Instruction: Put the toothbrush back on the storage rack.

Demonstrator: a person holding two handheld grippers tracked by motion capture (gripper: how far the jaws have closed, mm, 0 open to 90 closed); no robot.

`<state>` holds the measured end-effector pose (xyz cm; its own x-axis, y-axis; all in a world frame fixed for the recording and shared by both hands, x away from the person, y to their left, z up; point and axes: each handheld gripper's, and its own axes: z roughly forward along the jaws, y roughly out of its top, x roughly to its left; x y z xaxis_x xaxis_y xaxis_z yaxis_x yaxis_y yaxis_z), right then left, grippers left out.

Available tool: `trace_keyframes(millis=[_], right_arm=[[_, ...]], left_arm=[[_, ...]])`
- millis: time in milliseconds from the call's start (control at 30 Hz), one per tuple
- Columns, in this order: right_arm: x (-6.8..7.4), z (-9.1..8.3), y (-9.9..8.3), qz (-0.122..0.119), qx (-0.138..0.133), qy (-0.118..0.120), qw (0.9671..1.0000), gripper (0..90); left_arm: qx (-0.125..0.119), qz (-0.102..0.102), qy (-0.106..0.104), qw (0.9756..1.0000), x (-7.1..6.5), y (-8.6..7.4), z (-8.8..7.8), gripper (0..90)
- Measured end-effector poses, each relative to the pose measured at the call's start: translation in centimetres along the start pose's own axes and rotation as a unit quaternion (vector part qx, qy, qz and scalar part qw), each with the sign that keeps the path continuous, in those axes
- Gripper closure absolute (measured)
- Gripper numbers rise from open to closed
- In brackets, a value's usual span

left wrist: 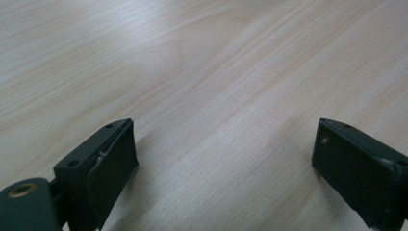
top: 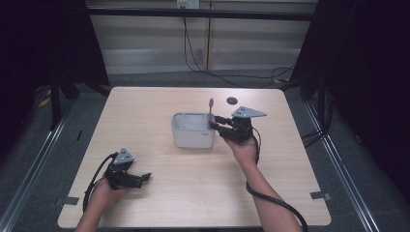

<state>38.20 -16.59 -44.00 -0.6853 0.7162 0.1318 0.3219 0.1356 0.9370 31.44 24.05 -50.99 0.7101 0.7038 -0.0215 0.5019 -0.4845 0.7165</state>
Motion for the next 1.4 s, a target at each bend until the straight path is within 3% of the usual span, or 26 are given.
trace_keyframes(millis=[367, 767, 1400], right_arm=[[-0.4, -1.0, 0.4, 0.008, -0.012, -0.017, 0.9998, 41.2], [-0.6, -1.7, 0.3, 0.02, -0.005, -0.011, 0.9997, 32.6], [-0.8, -3.3, 0.1, 0.005, 0.017, -0.009, 0.9998, 24.9]], left_arm=[[0.0, 0.0, 0.0, 1.0, 0.0, 0.0, 0.0, 8.0], [0.0, 0.0, 0.0, 1.0, 0.0, 0.0, 0.0, 8.0], [0.0, 0.0, 0.0, 1.0, 0.0, 0.0, 0.0, 8.0]])
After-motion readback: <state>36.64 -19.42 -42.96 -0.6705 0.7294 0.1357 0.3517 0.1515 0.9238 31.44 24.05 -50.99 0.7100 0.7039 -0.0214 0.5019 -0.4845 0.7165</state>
